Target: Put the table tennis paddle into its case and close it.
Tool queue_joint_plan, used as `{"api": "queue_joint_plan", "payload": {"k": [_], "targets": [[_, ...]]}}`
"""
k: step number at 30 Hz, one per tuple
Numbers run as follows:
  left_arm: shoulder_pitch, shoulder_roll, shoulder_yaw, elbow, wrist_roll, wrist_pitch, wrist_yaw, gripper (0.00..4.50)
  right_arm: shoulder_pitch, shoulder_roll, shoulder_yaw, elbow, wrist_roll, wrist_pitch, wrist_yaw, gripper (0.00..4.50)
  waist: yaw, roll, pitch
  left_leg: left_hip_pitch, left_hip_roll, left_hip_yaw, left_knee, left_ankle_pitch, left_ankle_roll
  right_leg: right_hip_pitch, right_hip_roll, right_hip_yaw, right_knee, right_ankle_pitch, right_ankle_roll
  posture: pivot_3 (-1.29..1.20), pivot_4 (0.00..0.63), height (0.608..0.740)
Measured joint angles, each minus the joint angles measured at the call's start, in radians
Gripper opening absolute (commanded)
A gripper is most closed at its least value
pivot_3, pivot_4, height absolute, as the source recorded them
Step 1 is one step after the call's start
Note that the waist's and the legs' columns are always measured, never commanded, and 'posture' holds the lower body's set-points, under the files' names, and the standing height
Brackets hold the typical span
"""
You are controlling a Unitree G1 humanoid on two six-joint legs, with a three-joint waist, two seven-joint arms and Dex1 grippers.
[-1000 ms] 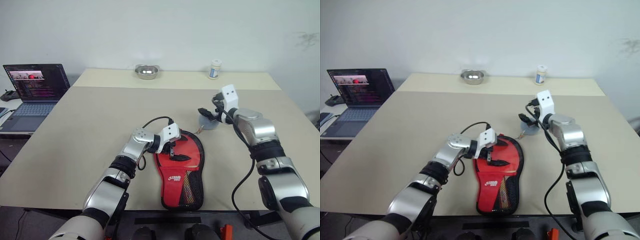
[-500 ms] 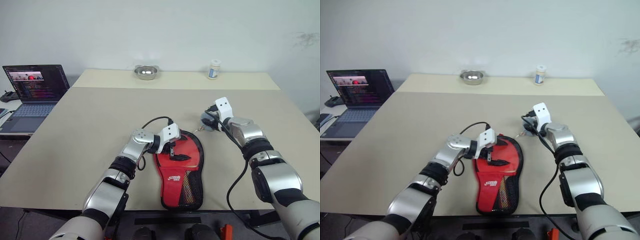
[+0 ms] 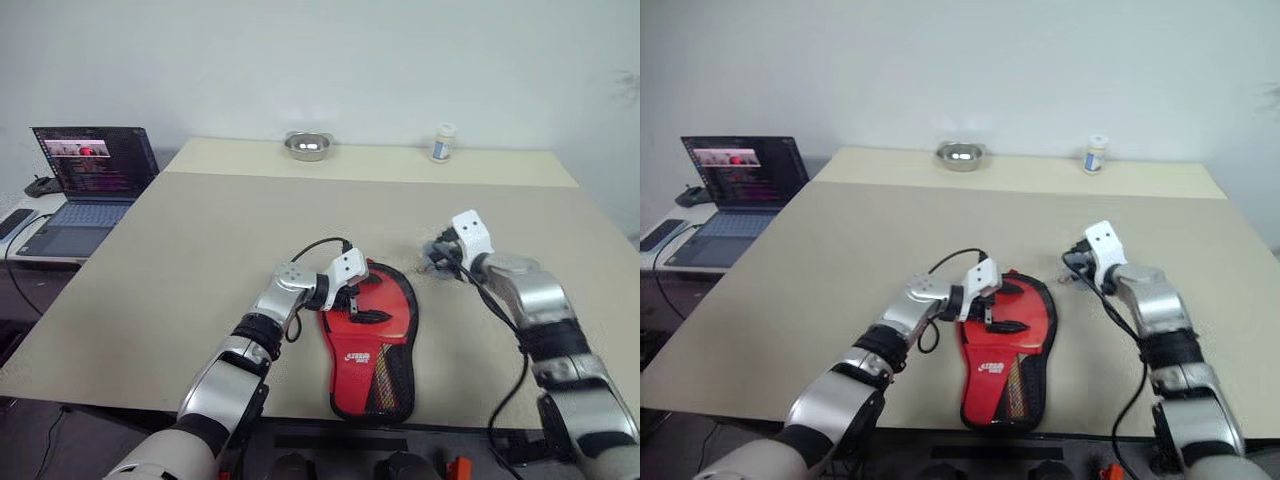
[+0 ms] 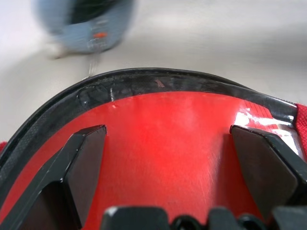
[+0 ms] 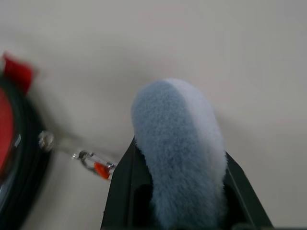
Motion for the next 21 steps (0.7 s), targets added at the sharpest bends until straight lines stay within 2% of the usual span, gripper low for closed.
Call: {"api": "queue_joint_plan", "payload": {"k": [6, 8, 13, 16, 21], "targets": [[-0.007, -0.019, 0.0, 0.03, 0.0, -0.011, 0.018, 4.5, 0.216, -0.201, 0.019, -0.41, 0.056, 0.185, 0.106, 0.56, 0.011, 0.005, -0.004, 0.0, -0.001, -0.002, 0.0, 0.0, 0.001, 0.002, 0.0, -0.002, -0.004, 0.0, 0.001, 0.0, 0.15, 0.74], [-0.005, -0.026, 0.0, 0.035, 0.0, -0.014, 0.02, 4.5, 0.291, -0.284, 0.021, -0.536, 0.087, 0.222, 0.152, 0.53, 0.015, 0.008, -0.006, -0.001, 0.0, -0.006, -0.001, 0.0, 0.001, 0.005, 0.001, -0.007, -0.011, 0.001, 0.003, 0.0, 0.15, 0.74], [-0.006, -0.036, -0.003, 0.041, 0.001, -0.017, 0.02, 4.5, 0.413, -0.403, 0.016, -0.721, 0.145, 0.265, 0.22, 0.52, 0.017, 0.007, -0.009, -0.003, -0.002, -0.006, 0.0, -0.004, 0.006, 0.007, -0.001, -0.007, -0.017, 0.001, 0.006, 0.0, 0.15, 0.74], [-0.016, -0.047, -0.006, 0.056, 0.005, -0.017, 0.028, 4.5, 0.57, -0.484, -0.023, -0.894, 0.186, 0.273, 0.242, 0.51, 0.03, 0.009, -0.012, -0.006, -0.004, -0.011, -0.001, -0.005, 0.008, 0.009, -0.003, -0.012, -0.022, 0.0, 0.009, 0.0, 0.15, 0.74], [-0.022, -0.058, -0.014, 0.07, 0.007, -0.021, 0.044, 4.5, 0.691, -0.552, -0.087, -0.998, 0.221, 0.265, 0.245, 0.46, 0.048, 0.01, -0.019, -0.009, -0.007, -0.02, 0.0, -0.009, 0.01, 0.015, -0.006, -0.021, -0.03, -0.003, 0.012, 0.0, 0.15, 0.74]]}}
